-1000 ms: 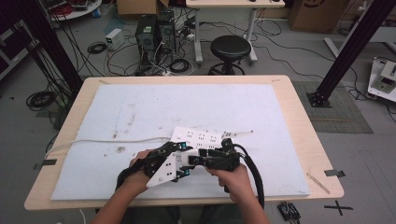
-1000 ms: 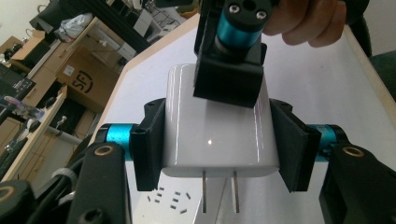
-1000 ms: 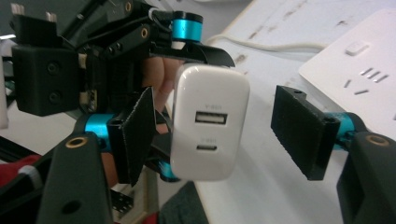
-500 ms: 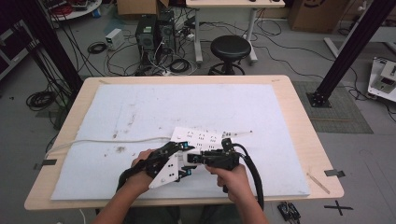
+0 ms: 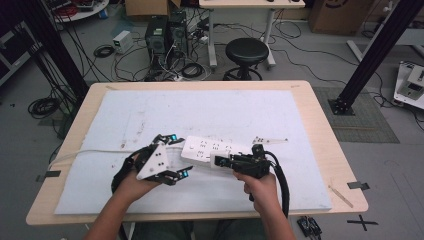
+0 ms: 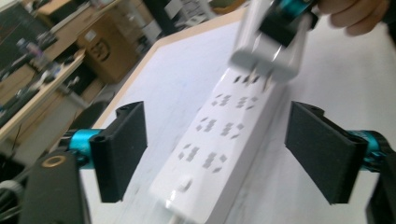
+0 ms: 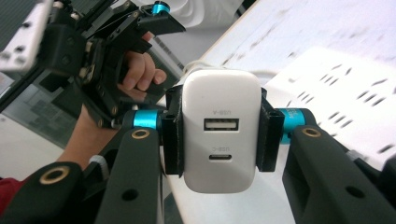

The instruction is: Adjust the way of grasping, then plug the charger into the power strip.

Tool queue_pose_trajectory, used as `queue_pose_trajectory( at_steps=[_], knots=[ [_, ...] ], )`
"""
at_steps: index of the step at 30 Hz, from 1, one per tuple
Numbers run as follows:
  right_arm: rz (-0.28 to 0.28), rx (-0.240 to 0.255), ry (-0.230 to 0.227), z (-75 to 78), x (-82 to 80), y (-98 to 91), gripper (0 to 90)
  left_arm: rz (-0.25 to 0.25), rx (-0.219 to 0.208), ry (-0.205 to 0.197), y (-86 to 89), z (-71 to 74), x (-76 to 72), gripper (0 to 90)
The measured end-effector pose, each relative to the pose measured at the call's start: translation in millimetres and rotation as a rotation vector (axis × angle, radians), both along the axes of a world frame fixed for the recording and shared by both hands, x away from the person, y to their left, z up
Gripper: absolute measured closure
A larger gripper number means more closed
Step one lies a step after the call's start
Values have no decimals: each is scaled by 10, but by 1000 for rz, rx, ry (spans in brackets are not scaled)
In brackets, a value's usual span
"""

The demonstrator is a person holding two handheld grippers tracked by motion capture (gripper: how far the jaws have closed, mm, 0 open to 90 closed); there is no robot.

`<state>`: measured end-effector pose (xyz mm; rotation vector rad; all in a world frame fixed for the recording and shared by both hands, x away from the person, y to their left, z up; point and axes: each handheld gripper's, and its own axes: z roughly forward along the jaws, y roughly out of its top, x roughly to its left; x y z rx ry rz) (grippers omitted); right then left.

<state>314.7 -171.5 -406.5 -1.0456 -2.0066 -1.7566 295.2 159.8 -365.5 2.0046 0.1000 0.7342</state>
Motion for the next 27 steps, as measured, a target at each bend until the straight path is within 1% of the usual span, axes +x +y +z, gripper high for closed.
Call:
queue_pose_trajectory(
  at_steps=[3,4,6,8,9,11,13,16,17,22,24,27],
  knots=[
    [-20,0,-22,38,17,-44,632,51,3,20,166,43,73,191],
    [-27,0,-30,45,24,-54,632,66,-5,26,216,52,91,191],
    [-32,1,-30,58,33,-66,631,88,-13,31,308,72,117,191],
    [-43,-7,-45,62,42,-75,632,109,-27,36,377,80,131,191],
    [-48,-4,-41,63,44,-78,632,113,-28,35,404,83,137,191],
    [-55,-4,-43,65,48,-89,631,123,-30,36,436,90,142,191],
    [-60,-3,-49,64,57,-101,632,121,-28,38,450,99,153,191],
    [-66,-6,-47,65,60,-108,631,126,-24,39,457,107,165,191],
    [-66,-6,-45,62,65,-108,631,127,-29,43,466,110,174,191],
    [-73,1,-35,48,78,-99,631,141,-30,53,518,94,187,191],
    [-84,1,-43,48,87,-100,631,154,-33,59,545,76,197,191],
    [-100,4,-39,49,102,-96,632,172,-35,71,586,55,207,191]
  ],
)
